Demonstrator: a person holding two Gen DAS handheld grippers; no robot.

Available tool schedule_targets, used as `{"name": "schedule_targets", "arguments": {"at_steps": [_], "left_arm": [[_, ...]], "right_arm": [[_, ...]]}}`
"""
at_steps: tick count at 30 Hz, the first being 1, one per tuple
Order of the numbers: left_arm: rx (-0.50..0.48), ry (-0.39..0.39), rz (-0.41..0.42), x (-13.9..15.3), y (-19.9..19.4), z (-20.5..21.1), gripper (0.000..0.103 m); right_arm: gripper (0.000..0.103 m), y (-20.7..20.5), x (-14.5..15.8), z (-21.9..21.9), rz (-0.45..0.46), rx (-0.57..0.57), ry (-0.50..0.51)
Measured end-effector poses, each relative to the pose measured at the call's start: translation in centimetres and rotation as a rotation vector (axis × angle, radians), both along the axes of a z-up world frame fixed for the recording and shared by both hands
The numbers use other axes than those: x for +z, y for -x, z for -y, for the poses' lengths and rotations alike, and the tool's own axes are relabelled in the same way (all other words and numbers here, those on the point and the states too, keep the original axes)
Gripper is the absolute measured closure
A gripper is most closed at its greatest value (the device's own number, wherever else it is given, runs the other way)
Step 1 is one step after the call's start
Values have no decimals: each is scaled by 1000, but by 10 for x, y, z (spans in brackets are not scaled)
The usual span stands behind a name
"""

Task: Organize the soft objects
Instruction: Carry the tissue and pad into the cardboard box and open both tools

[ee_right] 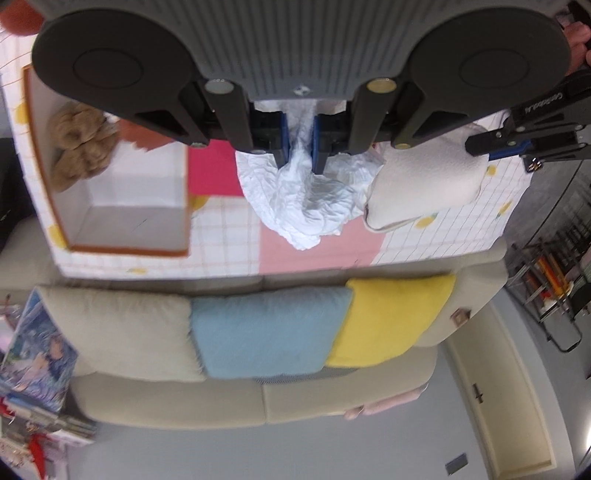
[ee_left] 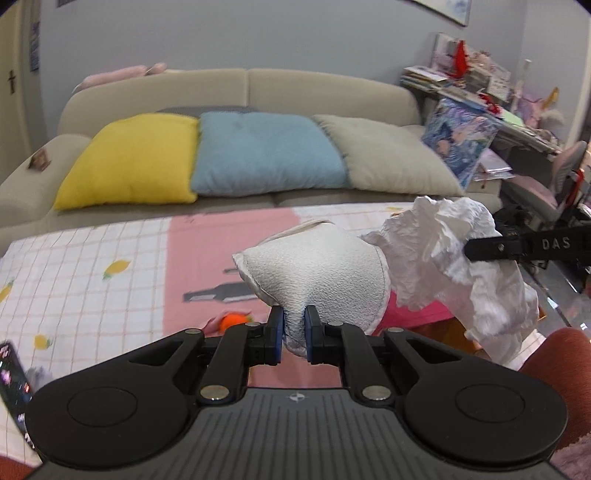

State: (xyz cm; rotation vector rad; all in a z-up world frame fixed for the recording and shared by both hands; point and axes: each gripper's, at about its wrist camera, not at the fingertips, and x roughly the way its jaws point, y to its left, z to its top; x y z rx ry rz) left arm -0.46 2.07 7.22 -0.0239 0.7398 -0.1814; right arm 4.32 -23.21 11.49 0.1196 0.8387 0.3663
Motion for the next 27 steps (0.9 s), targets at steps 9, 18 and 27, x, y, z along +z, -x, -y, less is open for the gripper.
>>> {"name": "schedule_targets", "arguments": {"at_steps": [9, 18, 27], "left_arm": [[-123, 10, 47, 13, -25, 46, 90], [-232, 22, 40, 13, -62, 102, 90], [-346, -107, 14, -5, -100, 159, 90]], "right_arm": [[93, -28, 12, 40, 50, -88, 102], [93, -65, 5, 82, 32, -174, 132], [93, -110, -24, 119, -51, -216, 158]]}}
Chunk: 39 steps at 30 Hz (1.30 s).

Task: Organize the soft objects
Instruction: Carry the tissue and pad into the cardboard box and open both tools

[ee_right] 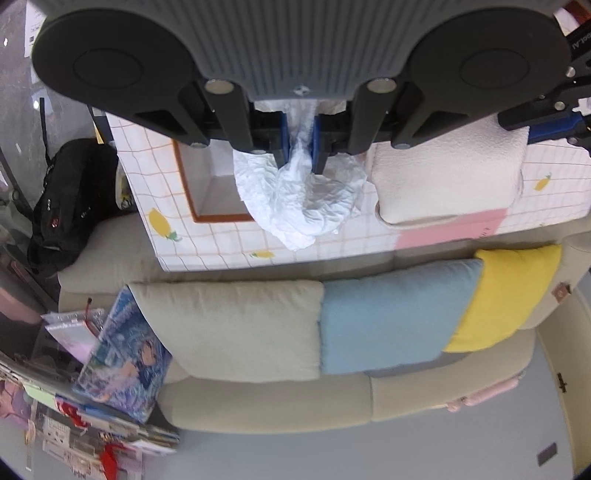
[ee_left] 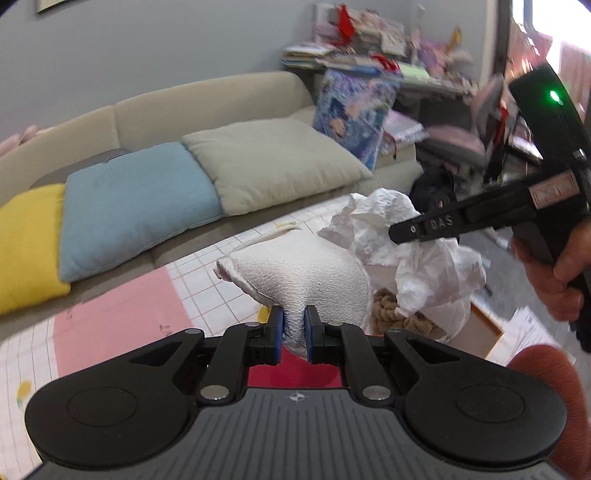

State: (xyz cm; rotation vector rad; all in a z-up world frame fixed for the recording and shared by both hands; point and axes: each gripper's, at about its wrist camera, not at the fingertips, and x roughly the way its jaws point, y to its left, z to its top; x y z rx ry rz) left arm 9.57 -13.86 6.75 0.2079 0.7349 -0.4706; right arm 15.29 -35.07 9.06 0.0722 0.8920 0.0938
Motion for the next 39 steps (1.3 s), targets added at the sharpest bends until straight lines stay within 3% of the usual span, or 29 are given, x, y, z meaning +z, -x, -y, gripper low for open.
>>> {"name": "schedule_targets", "arguments": {"at_steps": [7, 21, 32, 34, 36, 39], "left_arm": [[-56, -96, -97, -31, -36, 34, 90], [-145, -243, -163, -82, -72, 76, 90], [-182, -306, -180, -100, -73, 92, 88], [-182, -305, -172, -100, -74, 92, 84], [-175, -291, -164, -98, -76, 93, 73], [-168, -285, -132, -91, -74, 92, 69]], "right_arm": [[93, -33, -40, 14, -56, 6, 18], [92, -67, -119, 30, -213, -15, 63], [88, -68, -146, 19, -263, 17, 89], [85, -67, -144, 19, -261, 24, 88], [83, -68, -141, 20, -257, 30, 88], [79, -66, -135, 21, -249, 38, 83]]}}
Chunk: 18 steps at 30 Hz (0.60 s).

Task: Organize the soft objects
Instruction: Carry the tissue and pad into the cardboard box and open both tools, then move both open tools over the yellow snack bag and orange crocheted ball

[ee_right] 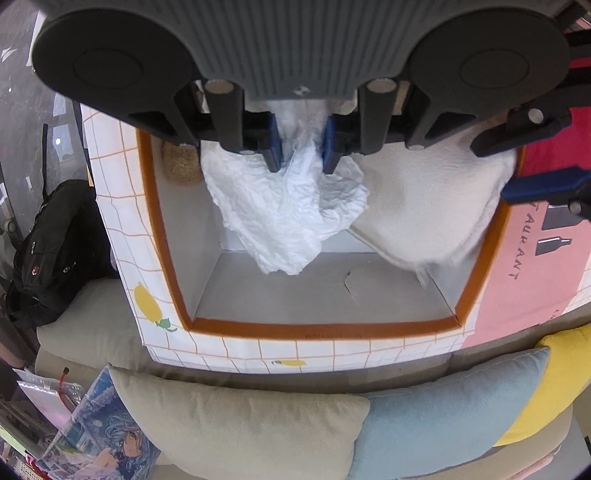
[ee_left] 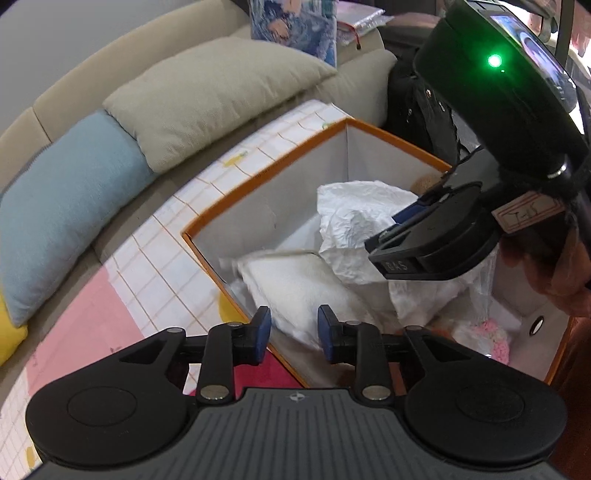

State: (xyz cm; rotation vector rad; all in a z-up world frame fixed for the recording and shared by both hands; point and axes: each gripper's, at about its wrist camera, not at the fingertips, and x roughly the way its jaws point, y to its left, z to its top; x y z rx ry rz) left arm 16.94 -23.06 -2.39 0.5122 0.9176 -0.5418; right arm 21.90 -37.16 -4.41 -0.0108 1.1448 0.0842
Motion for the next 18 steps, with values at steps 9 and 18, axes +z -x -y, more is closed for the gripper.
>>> {"name": "schedule_targets", "arguments": {"at_steps": [9, 18], "left_arm": [[-13, 30, 26, 21, 13, -9, 48], [22, 82, 66, 49, 35, -30, 47]], "right_arm": [[63, 8, 28, 2, 48, 9, 2], [56, 34, 66, -3, 115, -2, 28]]}}
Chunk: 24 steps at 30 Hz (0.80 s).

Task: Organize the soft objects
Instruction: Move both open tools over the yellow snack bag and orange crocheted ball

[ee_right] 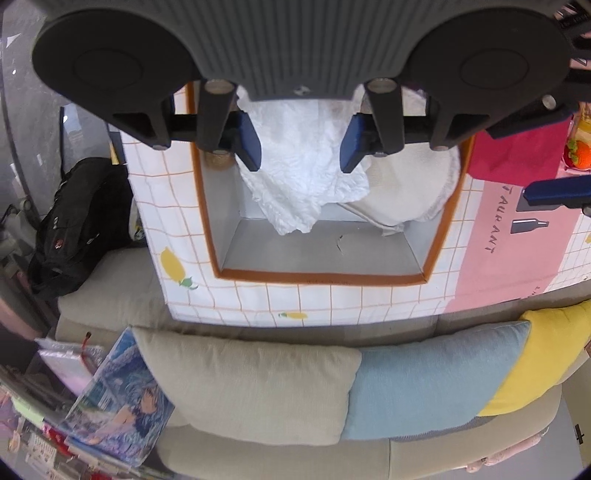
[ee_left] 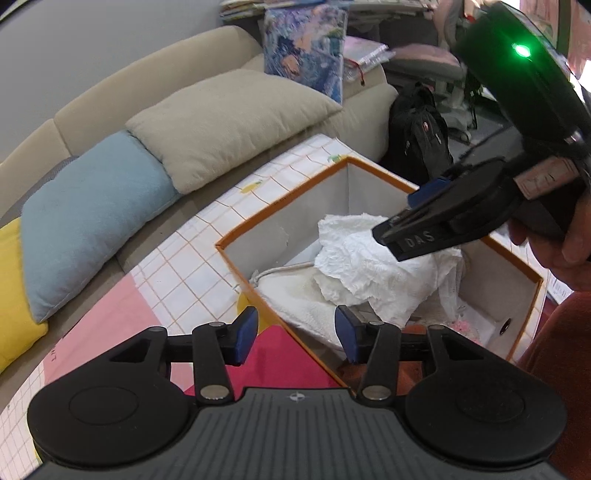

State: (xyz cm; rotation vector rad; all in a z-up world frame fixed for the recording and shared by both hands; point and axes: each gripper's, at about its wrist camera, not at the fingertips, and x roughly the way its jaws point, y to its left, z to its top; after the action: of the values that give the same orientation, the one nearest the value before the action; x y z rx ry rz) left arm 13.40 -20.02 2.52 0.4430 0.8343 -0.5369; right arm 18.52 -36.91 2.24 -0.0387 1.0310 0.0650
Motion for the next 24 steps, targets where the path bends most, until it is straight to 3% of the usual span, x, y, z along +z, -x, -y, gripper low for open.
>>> {"name": "schedule_targets", "arguments": {"at_steps": [8, 12, 24], "left_arm": [[70, 76, 51, 20, 30, -38, 47], [131, 113, 74, 27, 43, -63, 47], [328, 147, 54, 16, 78, -146, 47]], "right_arm": [[54, 46, 30, -25, 109, 8, -33], [48, 71, 34, -47, 157, 21, -19], [48, 125, 26, -116, 163, 23, -33]]}}
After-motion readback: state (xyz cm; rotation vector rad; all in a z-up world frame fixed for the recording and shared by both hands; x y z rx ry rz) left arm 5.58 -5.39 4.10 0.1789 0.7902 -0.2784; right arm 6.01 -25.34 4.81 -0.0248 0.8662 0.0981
